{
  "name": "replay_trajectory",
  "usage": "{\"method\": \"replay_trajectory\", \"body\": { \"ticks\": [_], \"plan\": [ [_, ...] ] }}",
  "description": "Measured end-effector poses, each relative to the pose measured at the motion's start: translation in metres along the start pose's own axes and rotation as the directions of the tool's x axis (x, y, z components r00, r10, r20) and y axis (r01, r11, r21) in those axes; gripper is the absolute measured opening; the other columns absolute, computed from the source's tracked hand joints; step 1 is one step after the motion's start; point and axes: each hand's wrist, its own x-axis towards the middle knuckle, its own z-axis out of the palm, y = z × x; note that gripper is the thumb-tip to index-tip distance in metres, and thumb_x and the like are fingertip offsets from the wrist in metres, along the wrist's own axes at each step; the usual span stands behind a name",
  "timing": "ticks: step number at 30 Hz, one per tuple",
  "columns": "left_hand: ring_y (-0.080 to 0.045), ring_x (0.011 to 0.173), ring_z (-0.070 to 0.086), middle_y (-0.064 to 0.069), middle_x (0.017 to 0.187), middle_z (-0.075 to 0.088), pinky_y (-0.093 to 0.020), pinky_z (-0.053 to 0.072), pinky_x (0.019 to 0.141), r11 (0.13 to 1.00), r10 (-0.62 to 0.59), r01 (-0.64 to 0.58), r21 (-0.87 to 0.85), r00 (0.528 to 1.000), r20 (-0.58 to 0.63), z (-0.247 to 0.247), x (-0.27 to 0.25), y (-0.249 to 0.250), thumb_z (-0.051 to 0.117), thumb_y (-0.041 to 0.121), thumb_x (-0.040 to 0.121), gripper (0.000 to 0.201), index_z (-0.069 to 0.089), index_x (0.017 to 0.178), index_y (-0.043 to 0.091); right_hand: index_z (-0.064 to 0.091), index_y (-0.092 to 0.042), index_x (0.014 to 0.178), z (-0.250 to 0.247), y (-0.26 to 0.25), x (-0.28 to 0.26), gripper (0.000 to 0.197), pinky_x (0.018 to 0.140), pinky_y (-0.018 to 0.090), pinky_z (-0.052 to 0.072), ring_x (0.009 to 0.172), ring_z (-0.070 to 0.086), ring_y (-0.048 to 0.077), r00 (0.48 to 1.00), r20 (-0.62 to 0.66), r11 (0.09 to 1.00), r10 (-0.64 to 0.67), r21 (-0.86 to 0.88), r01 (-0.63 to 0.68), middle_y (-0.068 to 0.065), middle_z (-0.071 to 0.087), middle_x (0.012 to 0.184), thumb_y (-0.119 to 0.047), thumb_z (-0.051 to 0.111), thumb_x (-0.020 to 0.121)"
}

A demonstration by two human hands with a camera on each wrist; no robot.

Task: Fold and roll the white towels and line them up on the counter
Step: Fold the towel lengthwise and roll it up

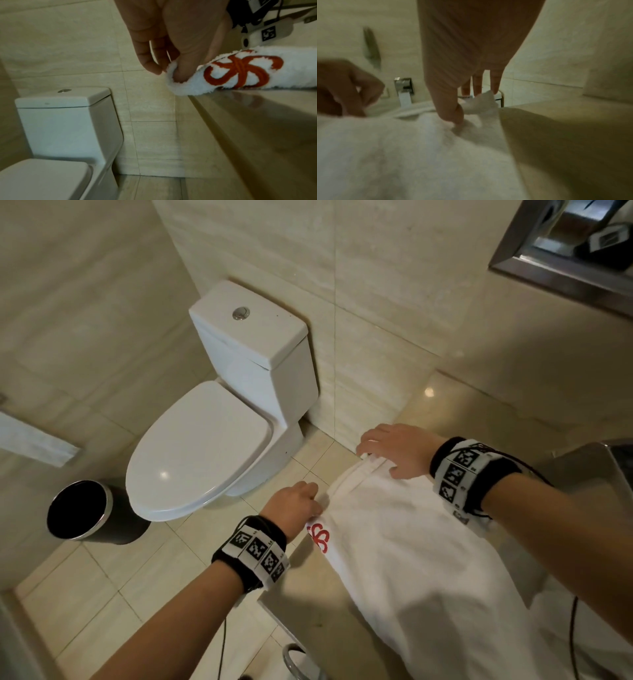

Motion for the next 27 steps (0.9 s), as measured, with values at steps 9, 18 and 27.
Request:
{"method": "replay_trajectory", "body": {
  "ticks": [9,18,27],
  "plan": [
    [-0.014,0.068,0.056,0.001,0.075,0.058,-0.020,0.040,0.051,0.996,0.041,-0.040,0.086,0.999,-0.011,0.007,-0.006,0.002,0.076,0.022,0.071,0.017,0.074,0.087,0.016,0.051,-0.009,0.111,0.004,-0.018,0.001,0.025,0.072,0.026,0.034,0.101,0.052,0.021,0.998,0.032,0.990,0.048,-0.133,-0.044,0.003,0.051,0.110,-0.003,0.036,0.092],
    [-0.011,0.060,0.059,0.001,0.073,0.063,-0.018,0.051,0.060,0.510,-0.421,0.492,-0.706,0.858,0.294,0.004,0.005,-0.005,0.048,0.015,0.094,0.017,0.057,0.108,0.012,0.058,-0.021,0.102,0.004,-0.014,0.006,0.017,0.073,0.027,0.037,0.091,0.053,0.020,0.972,0.007,0.942,0.234,0.246,-0.228,-0.002,0.056,0.094,-0.016,0.044,0.094],
    [-0.005,0.068,0.055,0.009,0.072,0.061,-0.022,0.046,0.072,0.512,-0.394,0.515,-0.687,0.852,0.346,0.016,0.010,-0.022,0.062,0.028,0.087,0.018,0.064,0.097,0.014,0.053,-0.010,0.114,-0.003,-0.031,0.012,0.030,0.068,0.029,0.036,0.109,0.048,0.022,0.990,0.044,0.981,0.132,-0.149,-0.124,0.003,0.049,0.116,0.000,0.040,0.089]
  ]
}}
